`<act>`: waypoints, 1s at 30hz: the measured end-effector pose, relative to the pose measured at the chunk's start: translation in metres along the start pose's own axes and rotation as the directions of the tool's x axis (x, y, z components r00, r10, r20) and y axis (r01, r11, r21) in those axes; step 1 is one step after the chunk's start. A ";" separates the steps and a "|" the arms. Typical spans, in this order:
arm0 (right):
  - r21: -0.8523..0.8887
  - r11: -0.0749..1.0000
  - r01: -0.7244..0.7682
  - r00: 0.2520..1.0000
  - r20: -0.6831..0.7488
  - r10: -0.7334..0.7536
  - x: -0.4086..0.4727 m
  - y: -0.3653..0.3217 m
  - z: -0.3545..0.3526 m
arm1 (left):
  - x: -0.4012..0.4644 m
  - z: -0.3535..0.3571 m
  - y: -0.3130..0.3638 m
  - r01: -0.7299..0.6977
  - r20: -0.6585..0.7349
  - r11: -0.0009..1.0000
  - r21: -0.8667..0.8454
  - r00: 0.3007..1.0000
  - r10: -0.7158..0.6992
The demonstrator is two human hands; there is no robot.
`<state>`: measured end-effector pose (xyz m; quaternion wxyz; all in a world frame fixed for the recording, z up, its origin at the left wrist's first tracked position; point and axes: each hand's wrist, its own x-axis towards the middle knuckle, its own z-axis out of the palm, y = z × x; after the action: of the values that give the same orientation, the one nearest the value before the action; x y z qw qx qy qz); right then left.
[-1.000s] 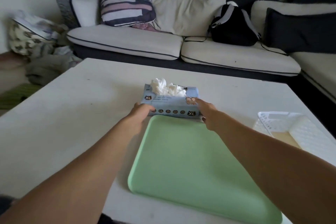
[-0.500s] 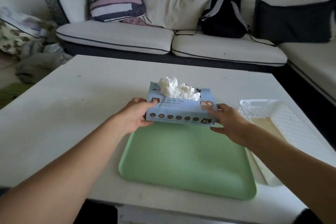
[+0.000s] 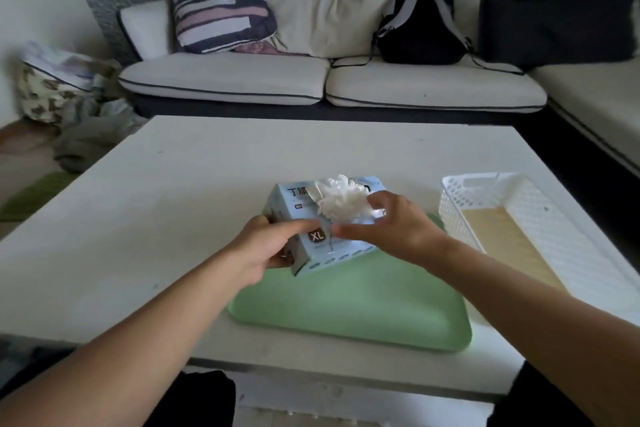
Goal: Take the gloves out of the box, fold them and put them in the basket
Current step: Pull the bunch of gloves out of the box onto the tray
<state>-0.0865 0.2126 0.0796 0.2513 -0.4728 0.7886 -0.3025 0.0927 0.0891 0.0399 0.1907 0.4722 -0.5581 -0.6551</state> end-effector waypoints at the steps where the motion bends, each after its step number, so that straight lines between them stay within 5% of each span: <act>1: 0.080 0.997 -0.006 1.000 -0.019 0.008 0.002 -0.004 0.001 | 0.002 0.009 0.001 -0.049 -0.014 0.999 0.012 0.999 0.049; 5: 0.082 0.996 -0.024 0.989 -0.146 0.036 0.027 0.000 0.002 | 0.005 0.037 0.001 -0.264 -0.090 0.938 0.224 0.953 0.290; 11: 0.131 0.991 -0.017 0.981 -0.190 0.042 0.042 0.024 -0.009 | 0.009 0.036 0.014 -0.307 -0.136 0.826 0.472 0.901 0.413; 16: 0.335 0.942 -0.013 0.990 -0.125 0.058 0.045 0.036 -0.004 | 0.016 0.030 0.012 -0.328 -0.103 0.845 0.422 0.909 0.404; 21: 0.642 0.759 -0.104 0.986 -0.032 0.162 0.053 0.044 0.001 | 0.024 0.014 0.018 -0.339 0.004 0.887 0.314 0.935 0.356; 30: 0.786 0.603 -0.137 0.990 0.096 0.101 0.060 0.056 -0.001 | 0.039 -0.006 0.023 -0.215 0.119 0.959 0.182 0.973 0.196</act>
<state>-0.1460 0.1801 0.0341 0.4696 -0.2664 0.5988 -0.5916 0.0725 0.0486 0.0450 0.1828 0.3945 -0.6740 -0.5972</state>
